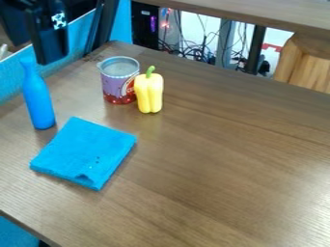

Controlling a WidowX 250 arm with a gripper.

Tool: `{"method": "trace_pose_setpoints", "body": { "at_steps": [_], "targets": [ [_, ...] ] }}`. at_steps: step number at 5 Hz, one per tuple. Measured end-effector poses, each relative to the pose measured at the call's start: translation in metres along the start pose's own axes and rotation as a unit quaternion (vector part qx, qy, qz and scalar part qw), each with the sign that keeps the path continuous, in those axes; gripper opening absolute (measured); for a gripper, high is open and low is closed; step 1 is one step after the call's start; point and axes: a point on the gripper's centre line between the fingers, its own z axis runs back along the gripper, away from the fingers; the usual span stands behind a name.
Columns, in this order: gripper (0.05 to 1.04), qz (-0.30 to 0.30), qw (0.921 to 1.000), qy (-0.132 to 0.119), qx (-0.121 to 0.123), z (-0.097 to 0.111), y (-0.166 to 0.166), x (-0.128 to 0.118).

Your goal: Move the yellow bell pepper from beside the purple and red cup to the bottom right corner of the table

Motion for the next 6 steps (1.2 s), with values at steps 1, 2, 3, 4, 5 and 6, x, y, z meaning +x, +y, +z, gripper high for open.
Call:
{"method": "trace_pose_setpoints", "body": {
  "at_steps": [1, 2, 3, 4, 5, 6],
  "targets": [
    [1.001, 0.002, 1.0, 0.008, -0.004, -0.005, 0.0, 0.0],
    [1.0, 0.036, 0.9991, -0.006, -0.02, -0.03, 0.006, 0.025],
    [1.0, 0.087, 0.9958, -0.023, -0.017, -0.046, 0.016, 0.048],
    [1.0, 0.147, 0.9887, -0.027, -0.013, -0.059, 0.028, 0.071],
    [1.001, 0.186, 0.9825, -0.012, 0.006, -0.07, 0.026, 0.103],
    [1.001, 0.212, 0.9772, 0.01, 0.013, -0.078, 0.026, 0.125]
  ]
}}
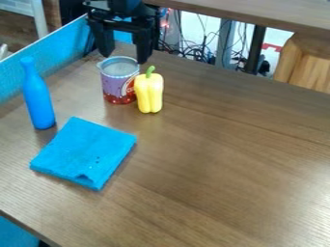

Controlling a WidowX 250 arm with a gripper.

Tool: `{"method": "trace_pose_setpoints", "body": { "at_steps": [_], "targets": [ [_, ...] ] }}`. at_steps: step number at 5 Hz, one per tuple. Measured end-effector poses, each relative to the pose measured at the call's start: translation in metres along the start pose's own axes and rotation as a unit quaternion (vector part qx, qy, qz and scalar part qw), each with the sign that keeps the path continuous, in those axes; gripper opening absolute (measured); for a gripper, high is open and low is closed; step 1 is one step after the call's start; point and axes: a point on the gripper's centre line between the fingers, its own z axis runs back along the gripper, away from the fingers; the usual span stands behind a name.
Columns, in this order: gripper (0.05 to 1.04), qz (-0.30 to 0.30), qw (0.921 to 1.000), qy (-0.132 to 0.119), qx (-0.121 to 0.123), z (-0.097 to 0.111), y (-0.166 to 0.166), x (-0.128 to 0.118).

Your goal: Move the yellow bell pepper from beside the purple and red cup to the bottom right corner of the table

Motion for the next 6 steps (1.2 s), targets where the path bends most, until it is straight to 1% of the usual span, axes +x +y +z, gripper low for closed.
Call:
{"method": "trace_pose_setpoints", "body": {
  "at_steps": [1, 2, 4, 5, 6],
  "targets": [
    [1.0, 0.011, 0.9998, 0.014, 0.01, -0.012, -0.006, 0.012],
    [1.0, 0.002, 0.9997, 0.023, 0.01, -0.026, -0.017, 0.018],
    [1.0, 0.0, 0.9999, 0.008, 0.007, -0.039, -0.02, 0.034],
    [1.001, -0.012, 0.9999, 0.005, 0.006, -0.041, -0.02, 0.038],
    [0.947, -0.024, 0.9997, -0.002, 0.006, -0.041, -0.02, 0.04]
  ]
}}
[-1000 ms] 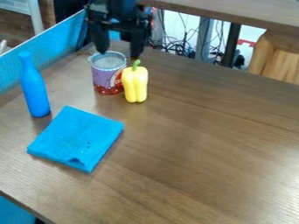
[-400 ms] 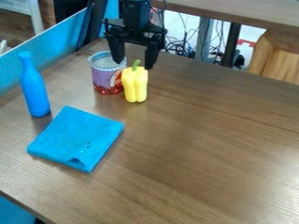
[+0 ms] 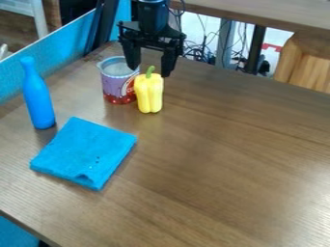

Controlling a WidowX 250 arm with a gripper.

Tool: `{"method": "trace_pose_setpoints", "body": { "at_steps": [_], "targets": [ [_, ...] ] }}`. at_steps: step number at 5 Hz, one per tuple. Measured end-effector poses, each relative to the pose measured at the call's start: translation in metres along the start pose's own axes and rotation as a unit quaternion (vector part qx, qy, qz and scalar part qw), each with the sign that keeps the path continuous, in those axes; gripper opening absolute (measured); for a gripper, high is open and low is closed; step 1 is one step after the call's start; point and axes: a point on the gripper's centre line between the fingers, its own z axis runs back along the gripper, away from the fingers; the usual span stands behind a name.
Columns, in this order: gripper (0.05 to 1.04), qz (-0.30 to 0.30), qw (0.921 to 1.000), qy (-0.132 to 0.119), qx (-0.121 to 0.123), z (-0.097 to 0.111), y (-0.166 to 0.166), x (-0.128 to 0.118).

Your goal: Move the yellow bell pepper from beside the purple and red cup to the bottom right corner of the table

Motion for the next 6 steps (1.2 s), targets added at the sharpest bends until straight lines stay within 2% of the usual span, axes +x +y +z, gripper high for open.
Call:
{"method": "trace_pose_setpoints", "body": {
  "at_steps": [1, 2, 3, 4, 5, 6],
  "targets": [
    [0.683, -0.002, 1.0, -0.001, 0.0, -0.003, 0.0, 0.001],
    [0.37, -0.001, 1.0, 0.003, 0.0, -0.012, 0.0, -0.002],
    [0.195, -0.004, 1.0, -0.003, 0.005, -0.016, 0.002, -0.004],
    [0.138, -0.007, 0.9999, -0.009, 0.012, -0.016, 0.004, -0.004],
    [0.119, -0.006, 0.9999, 0.009, 0.003, -0.013, 0.001, -0.008],
    [0.118, 0.003, 0.9996, -0.005, -0.027, 0.024, -0.007, 0.001]
  ]
}}
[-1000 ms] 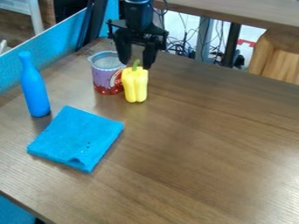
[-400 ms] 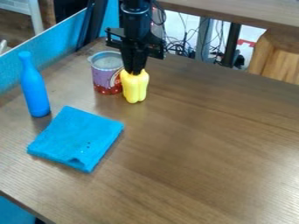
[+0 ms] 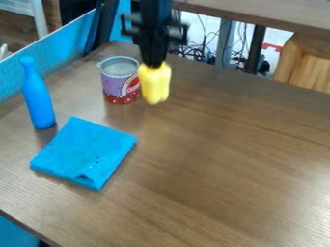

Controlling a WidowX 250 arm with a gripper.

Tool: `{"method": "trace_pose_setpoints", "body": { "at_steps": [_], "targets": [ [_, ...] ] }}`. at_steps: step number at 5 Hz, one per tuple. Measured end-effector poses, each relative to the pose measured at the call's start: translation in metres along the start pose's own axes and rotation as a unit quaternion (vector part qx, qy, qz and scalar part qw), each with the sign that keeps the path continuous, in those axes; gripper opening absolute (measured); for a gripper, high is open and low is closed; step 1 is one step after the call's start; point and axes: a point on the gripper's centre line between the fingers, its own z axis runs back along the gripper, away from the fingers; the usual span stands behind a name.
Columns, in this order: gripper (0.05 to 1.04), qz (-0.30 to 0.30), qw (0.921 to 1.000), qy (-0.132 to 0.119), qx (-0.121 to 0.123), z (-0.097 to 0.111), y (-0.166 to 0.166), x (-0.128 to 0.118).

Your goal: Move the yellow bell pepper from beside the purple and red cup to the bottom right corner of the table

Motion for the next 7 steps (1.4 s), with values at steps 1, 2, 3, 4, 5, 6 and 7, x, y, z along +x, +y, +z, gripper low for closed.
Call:
{"method": "trace_pose_setpoints", "body": {
  "at_steps": [1, 2, 3, 4, 5, 6, 7],
  "targets": [
    [0.118, -0.014, 0.9981, -0.043, -0.042, 0.053, -0.017, 0.003],
    [0.118, -0.089, 0.9922, -0.04, -0.077, 0.064, -0.065, -0.019],
    [0.118, -0.178, 0.9795, -0.022, -0.092, 0.053, -0.11, -0.058],
    [0.118, -0.251, 0.9628, -0.006, -0.099, 0.046, -0.15, -0.095],
    [0.118, -0.311, 0.946, 0.008, -0.092, 0.036, -0.185, -0.13],
    [0.118, -0.348, 0.9339, 0.002, -0.083, 0.035, -0.189, -0.156],
    [0.118, -0.367, 0.9274, 0.011, -0.071, 0.018, -0.185, -0.174]
  ]
}}
